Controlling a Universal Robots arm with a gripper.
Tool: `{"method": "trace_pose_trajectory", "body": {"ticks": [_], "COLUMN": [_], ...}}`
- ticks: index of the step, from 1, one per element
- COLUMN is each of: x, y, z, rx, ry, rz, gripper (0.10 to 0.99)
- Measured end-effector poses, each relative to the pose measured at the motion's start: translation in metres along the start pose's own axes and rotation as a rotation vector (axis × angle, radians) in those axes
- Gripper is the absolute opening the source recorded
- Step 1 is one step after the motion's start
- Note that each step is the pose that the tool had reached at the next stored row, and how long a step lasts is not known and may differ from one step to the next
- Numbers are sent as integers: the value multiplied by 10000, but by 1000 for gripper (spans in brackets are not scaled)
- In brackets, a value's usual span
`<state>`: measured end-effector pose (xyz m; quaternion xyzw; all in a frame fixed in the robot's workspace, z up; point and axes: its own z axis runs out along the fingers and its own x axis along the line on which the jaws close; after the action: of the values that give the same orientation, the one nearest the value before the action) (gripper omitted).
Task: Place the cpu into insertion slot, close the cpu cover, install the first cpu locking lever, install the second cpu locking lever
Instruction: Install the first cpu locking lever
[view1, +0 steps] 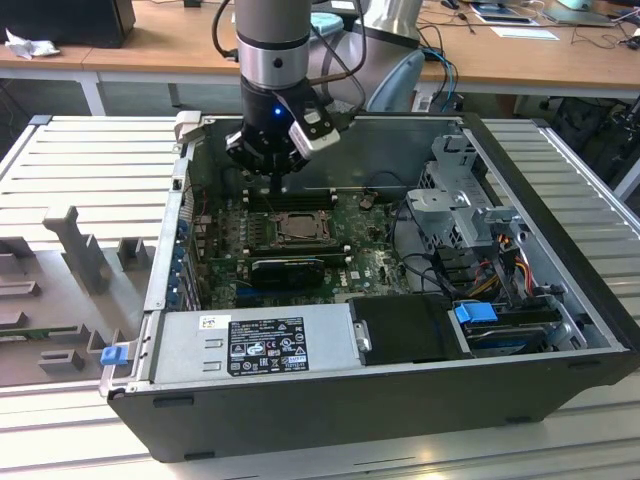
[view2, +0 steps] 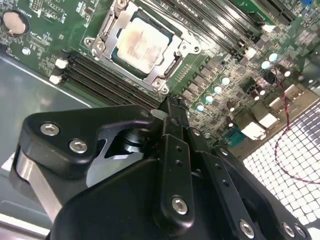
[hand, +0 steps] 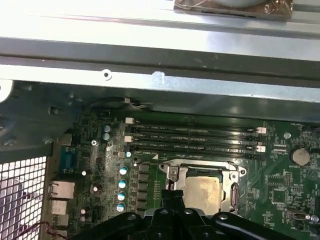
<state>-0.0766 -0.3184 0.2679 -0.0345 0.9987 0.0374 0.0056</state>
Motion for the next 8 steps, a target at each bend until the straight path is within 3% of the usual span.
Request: {"method": "trace_pose_trajectory", "body": {"ticks": [3, 8], "x": [142, 298], "y": [11, 36], "z": [11, 38], "rx": [-2, -2], "ry": [-1, 0], "rz": [-1, -2], "gripper": [106, 106]}}
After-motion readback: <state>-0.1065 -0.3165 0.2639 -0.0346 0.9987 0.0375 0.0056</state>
